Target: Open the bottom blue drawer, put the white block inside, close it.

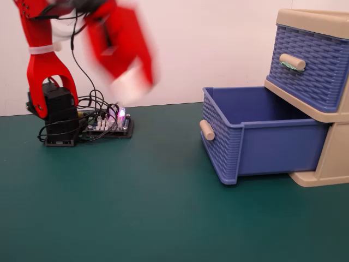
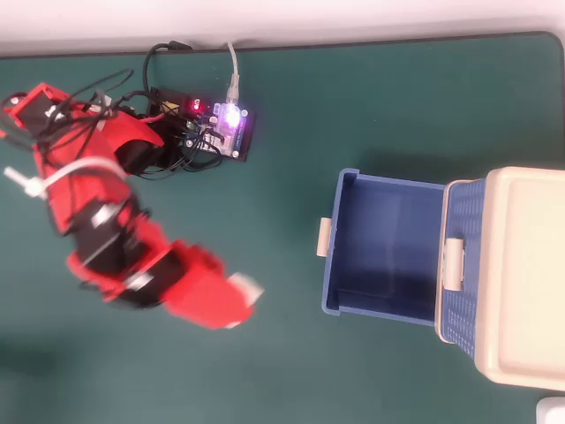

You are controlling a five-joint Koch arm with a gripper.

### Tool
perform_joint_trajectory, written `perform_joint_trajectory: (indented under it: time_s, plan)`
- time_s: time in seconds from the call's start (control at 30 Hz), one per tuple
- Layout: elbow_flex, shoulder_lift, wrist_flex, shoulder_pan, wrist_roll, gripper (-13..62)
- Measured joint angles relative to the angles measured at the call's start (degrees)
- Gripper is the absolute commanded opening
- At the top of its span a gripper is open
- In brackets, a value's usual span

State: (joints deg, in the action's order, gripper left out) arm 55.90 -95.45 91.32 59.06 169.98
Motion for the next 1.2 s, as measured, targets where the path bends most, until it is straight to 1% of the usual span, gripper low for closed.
perform_joint_trajectory:
  time_s: [0.03, 0.1, 0.13, 0.2, 0.27, 0.37, 0.4, 0.43, 0.47, 0.5, 0.53, 0.57, 0.77, 0.87, 0.93, 0.97, 1.03, 1.07, 1.13, 1.2]
  plan:
    - [-6.2, 3.2, -0.2, 5.5, 5.2, -8.2]
    - [-14.1, 8.5, -0.6, 10.7, 10.6, -8.1]
    - [-20.7, 12.7, -1.0, 13.4, 13.5, -8.1]
    - [-27.6, 19.1, -1.1, 18.4, 16.1, -8.0]
    - [-31.3, 23.6, -1.3, 21.7, 16.7, -7.8]
    - [-31.1, 25.7, -1.2, 22.9, 16.8, -6.4]
    - [-31.2, 25.6, -1.2, 22.9, 16.8, -2.2]
    - [-31.3, 25.8, -1.1, 22.7, 17.1, 4.9]
    - [-31.4, 26.2, -1.2, 22.7, 17.5, 15.2]
    - [-31.4, 27.1, -1.2, 22.7, 17.8, 22.9]
    - [-31.5, 28.5, -1.3, 22.7, 18.2, 29.3]
    - [-31.4, 29.5, -1.3, 22.7, 18.5, 33.6]
    - [-31.5, 30.3, -1.1, 22.8, 20.5, 34.3]
    - [-31.3, 25.8, 4.3, 22.8, 20.5, 34.0]
    - [-31.5, 21.3, 11.1, 22.9, 18.7, 34.0]
    - [-30.4, 19.6, 13.2, 22.9, 16.8, 34.0]
    - [-25.6, 17.0, 18.5, 22.5, 8.3, 34.0]
    - [-21.3, 17.0, 18.6, 21.6, 2.5, 34.0]
    - [-18.6, 17.4, 18.1, 19.5, -4.3, 34.1]
    - [-17.8, 17.9, 16.8, 18.8, -7.6, 34.0]
